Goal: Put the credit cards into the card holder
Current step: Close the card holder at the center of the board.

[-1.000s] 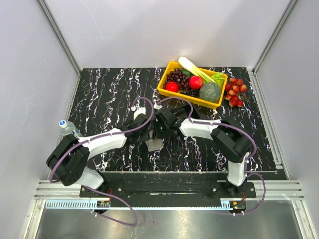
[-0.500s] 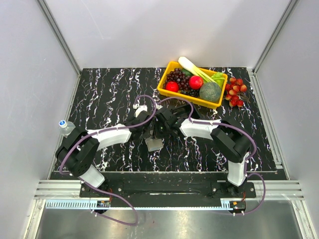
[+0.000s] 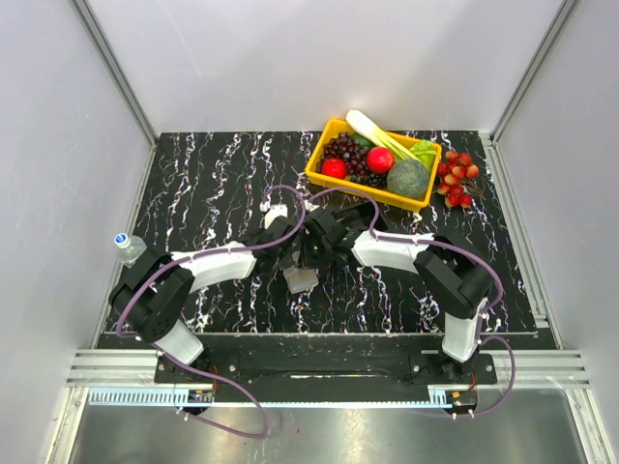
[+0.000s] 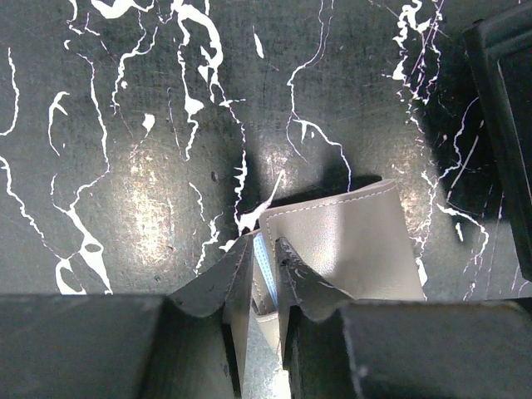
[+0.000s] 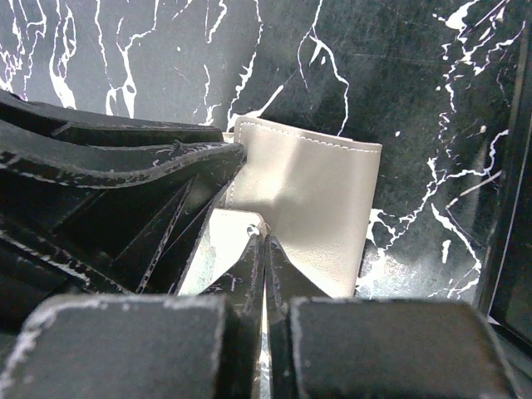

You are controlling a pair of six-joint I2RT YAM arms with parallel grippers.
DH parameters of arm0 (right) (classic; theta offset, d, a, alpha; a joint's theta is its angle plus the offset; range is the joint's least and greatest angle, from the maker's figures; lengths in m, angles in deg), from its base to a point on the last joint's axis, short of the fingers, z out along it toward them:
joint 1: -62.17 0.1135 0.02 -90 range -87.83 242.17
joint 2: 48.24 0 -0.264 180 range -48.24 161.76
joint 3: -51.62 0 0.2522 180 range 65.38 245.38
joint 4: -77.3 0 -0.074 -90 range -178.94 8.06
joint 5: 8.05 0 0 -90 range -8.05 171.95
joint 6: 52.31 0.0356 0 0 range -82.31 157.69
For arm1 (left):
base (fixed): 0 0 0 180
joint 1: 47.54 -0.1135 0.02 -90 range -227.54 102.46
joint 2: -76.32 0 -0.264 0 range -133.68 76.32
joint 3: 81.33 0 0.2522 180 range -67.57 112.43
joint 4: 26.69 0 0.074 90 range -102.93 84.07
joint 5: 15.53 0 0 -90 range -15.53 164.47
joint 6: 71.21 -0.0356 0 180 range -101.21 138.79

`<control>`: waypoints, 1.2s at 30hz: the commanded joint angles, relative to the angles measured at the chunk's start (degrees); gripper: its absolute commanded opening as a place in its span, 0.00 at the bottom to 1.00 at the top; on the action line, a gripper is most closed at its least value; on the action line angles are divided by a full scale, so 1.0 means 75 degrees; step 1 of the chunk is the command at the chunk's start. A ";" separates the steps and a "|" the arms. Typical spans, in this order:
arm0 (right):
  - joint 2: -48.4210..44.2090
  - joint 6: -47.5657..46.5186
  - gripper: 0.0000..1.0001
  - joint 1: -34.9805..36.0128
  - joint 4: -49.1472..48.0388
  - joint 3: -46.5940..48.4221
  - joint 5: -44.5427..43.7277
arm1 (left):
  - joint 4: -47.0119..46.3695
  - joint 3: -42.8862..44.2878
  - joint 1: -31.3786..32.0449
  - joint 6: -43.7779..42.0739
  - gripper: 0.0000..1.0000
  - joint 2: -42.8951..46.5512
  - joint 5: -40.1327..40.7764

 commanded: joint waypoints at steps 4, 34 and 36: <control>0.0085 0.0063 0.00 -0.0046 -0.0012 0.0091 0.0066 | 0.0270 -0.0274 0.0000 -0.0198 0.20 -0.0142 0.0144; 0.0801 -0.0077 0.00 -0.0046 0.1090 0.0712 -0.0672 | -0.1136 -0.0953 0.0024 -0.0526 0.32 0.1523 -0.1332; 0.0801 -0.0077 0.00 -0.0046 0.1101 0.0724 -0.0672 | -0.1136 -0.0930 0.0012 -0.0480 0.30 0.1335 -0.1438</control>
